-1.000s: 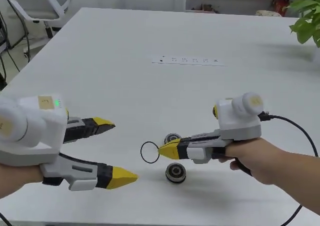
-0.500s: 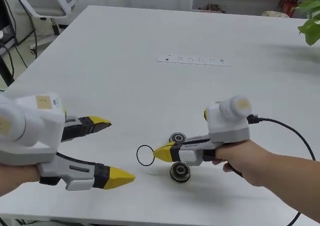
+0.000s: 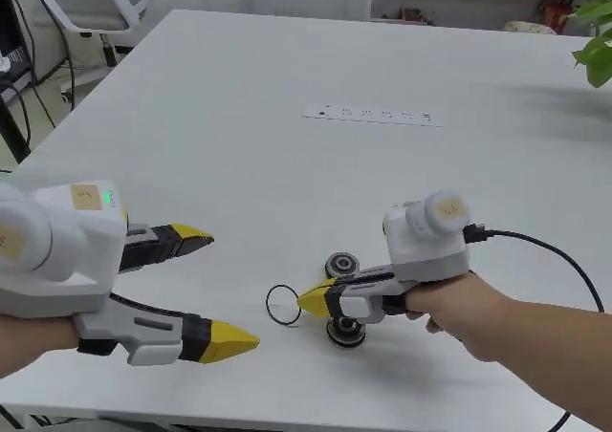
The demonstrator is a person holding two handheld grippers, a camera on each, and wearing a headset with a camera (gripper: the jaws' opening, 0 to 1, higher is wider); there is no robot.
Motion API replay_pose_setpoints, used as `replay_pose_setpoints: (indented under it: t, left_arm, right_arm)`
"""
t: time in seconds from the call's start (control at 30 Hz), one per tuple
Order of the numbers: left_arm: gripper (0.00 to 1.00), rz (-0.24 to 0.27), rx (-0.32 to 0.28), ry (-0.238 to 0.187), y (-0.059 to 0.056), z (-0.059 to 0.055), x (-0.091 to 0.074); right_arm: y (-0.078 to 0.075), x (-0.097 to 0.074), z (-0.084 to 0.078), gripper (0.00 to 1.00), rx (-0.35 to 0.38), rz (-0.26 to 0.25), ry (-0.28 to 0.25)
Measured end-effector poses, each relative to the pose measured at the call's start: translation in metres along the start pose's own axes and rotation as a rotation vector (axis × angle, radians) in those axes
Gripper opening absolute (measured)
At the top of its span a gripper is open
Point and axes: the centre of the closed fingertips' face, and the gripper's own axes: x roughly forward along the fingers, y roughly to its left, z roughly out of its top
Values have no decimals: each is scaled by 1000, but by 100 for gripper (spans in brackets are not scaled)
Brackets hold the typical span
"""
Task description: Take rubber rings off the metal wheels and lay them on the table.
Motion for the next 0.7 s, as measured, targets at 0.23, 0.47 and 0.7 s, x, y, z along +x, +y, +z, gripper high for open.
replay_pose_setpoints:
  t: [0.23, 0.47, 0.7]
  left_arm:
    - [78, 4, -4, 1, 1, -1, -1]
    - [78, -2, -1, 5, 0, 0, 0]
    - [78, -9, 4, 9, -1, 1, 2]
  right_arm:
    - [-4, 0, -3, 6, -31, -25, 16]
    - [-4, -2, -2, 17, -58, -32, 22]
    - [-2, -7, 5, 26, -86, -34, -5]
